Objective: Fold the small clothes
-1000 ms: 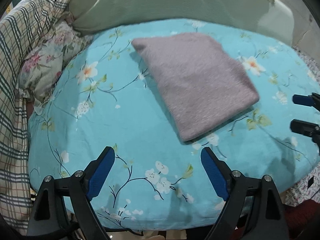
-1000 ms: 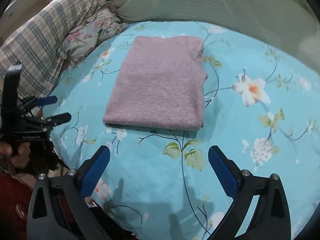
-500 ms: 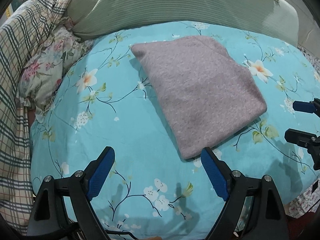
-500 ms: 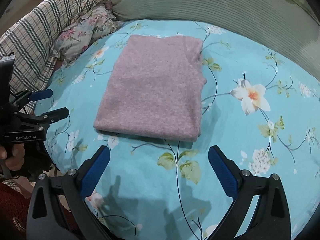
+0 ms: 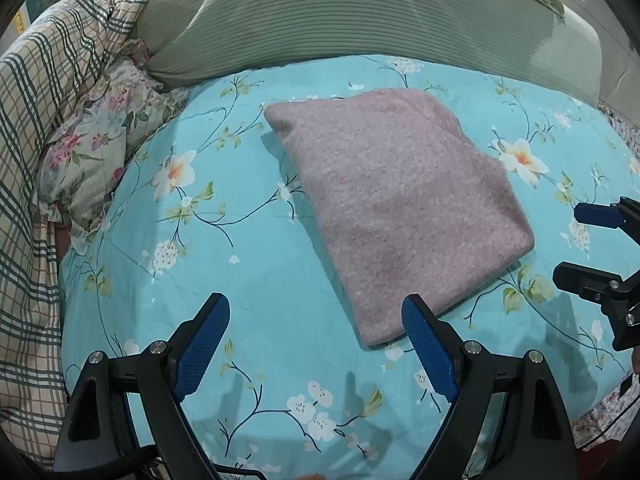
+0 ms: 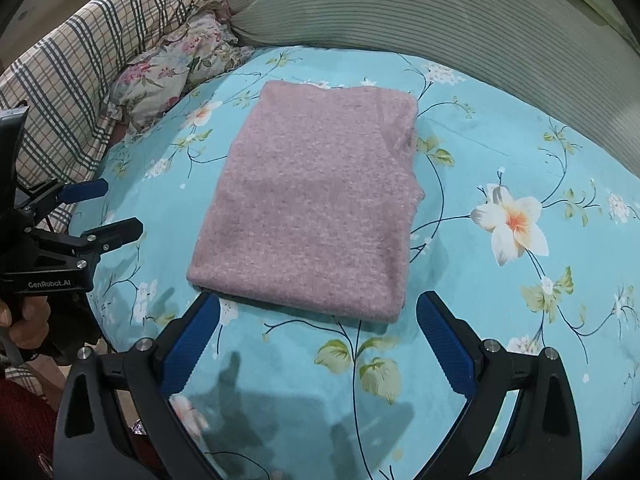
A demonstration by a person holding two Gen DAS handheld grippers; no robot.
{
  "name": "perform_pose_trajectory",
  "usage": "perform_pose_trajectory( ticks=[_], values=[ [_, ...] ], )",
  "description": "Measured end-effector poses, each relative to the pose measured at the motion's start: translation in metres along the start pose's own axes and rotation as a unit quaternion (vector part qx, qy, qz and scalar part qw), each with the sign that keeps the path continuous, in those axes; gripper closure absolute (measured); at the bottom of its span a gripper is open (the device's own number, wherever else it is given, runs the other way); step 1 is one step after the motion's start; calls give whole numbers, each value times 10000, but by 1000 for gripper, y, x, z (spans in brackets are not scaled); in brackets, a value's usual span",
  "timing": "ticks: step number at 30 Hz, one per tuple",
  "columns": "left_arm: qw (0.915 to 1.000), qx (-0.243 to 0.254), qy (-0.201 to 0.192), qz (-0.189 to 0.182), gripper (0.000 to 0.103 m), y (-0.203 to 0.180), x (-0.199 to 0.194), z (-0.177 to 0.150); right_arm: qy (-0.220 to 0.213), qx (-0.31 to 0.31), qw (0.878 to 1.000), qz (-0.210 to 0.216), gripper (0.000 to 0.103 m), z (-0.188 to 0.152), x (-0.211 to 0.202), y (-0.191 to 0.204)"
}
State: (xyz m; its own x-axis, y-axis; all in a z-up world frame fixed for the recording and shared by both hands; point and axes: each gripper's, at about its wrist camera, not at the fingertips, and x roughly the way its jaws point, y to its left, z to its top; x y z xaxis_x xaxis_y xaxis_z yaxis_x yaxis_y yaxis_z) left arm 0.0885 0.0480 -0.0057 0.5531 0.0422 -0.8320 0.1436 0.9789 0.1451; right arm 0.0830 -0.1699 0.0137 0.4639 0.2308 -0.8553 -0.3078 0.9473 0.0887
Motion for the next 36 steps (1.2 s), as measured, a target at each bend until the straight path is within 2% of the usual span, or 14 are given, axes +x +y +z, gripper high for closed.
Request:
perform_pose_trajectory(
  ticks=[10,25,36],
  values=[
    [10000,-32,23,-43,14,1,8,9,7,-74,10000,18,4,12,8,2],
    [10000,-74,11,-28,14,4,14,13,73,-13,10000,48,4,11,13,6],
    [9999,-103,-16,-121,14,3,0,6,0,-70,10000,65,4,1,-6,11]
  ],
)
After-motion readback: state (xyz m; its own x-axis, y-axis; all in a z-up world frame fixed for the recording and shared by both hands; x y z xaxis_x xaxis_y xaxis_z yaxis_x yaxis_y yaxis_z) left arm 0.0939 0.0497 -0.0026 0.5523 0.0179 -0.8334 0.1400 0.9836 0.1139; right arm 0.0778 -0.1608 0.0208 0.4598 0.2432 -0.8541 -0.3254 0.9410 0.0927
